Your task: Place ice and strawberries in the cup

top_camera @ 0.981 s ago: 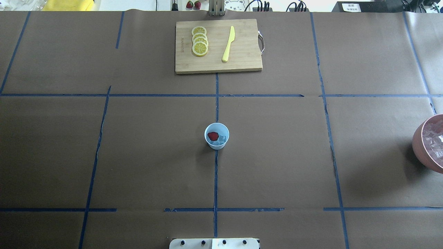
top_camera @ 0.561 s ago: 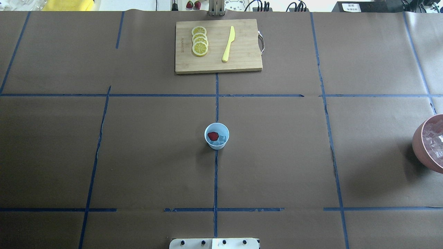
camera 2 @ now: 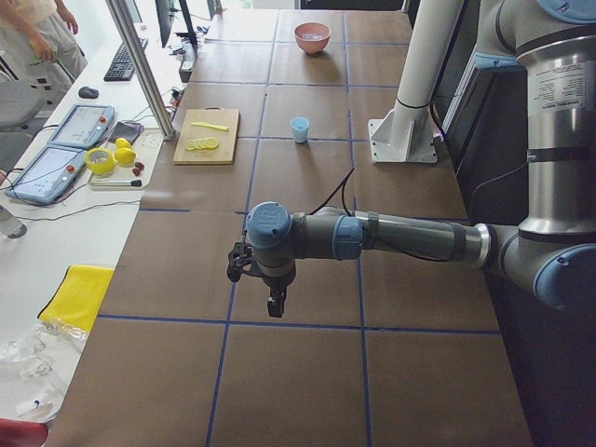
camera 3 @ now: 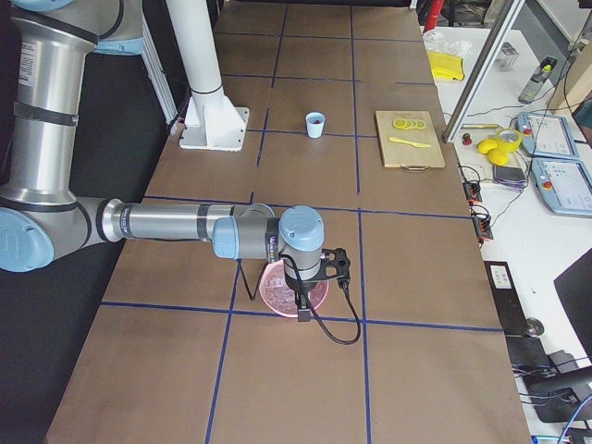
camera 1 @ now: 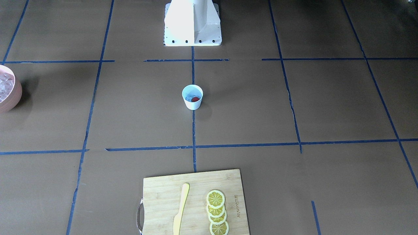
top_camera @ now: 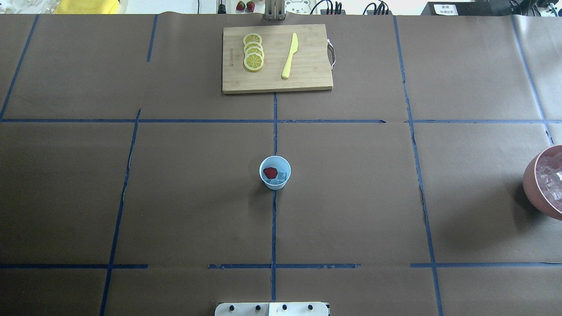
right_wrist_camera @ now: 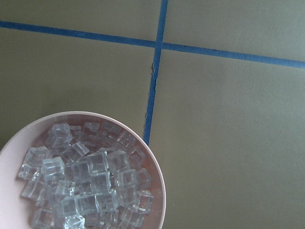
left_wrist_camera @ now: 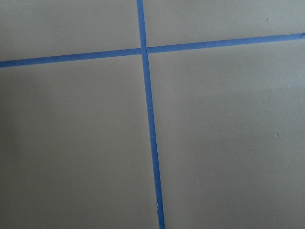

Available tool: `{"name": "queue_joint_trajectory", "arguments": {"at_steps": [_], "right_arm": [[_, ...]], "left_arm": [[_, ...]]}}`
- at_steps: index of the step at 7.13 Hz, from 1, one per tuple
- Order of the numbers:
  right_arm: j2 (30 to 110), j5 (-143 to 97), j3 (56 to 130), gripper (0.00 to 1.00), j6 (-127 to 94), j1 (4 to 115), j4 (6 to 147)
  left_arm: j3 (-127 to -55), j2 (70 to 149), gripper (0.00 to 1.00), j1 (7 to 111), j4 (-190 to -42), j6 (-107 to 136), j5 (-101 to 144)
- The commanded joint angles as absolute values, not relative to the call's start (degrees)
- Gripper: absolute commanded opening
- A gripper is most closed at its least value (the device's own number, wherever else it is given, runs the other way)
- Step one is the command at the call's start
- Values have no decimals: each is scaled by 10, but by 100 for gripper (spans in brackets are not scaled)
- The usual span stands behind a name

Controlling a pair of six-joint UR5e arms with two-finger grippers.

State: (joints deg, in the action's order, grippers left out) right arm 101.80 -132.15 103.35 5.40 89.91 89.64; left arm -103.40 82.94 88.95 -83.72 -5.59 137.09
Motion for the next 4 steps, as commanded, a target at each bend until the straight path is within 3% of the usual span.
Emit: {"name": "queue_joint_trajectory", "arguments": {"at_steps": [1, 4], "right_arm": [[1008, -1320, 1023, 100, 53, 899, 896], [1012, -1322, 1031, 100, 51, 899, 896]], "left_arm": [[-1043, 826, 100, 890, -836, -58, 1371], [-1046, 823, 100, 890, -837, -58, 1370]]}}
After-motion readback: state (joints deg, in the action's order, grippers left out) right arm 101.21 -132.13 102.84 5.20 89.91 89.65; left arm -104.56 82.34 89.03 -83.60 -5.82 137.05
